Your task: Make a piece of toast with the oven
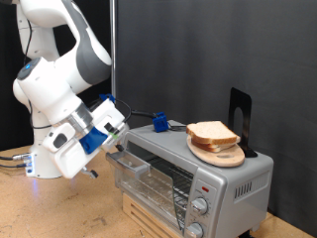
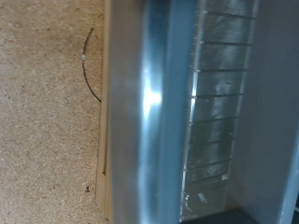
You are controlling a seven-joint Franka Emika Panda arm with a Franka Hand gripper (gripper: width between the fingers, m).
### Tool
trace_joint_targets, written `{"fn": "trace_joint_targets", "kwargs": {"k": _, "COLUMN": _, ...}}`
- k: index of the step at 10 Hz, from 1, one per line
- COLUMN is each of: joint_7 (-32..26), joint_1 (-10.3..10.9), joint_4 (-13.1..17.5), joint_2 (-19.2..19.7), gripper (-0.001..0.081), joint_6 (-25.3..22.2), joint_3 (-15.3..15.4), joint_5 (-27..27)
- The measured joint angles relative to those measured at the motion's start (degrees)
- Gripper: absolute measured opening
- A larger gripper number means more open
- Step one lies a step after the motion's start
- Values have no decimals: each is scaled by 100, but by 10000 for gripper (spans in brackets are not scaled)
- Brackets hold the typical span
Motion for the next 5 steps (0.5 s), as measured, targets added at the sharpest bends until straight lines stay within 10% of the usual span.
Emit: {"fn": "trace_joint_targets", "kwargs": {"k": 5, "joint_7": 1236, "joint_1": -100, "joint_4": 7, "joint_2": 8, "gripper": 803, "joint_6": 31, "joint_3": 84, "joint_5": -947}}
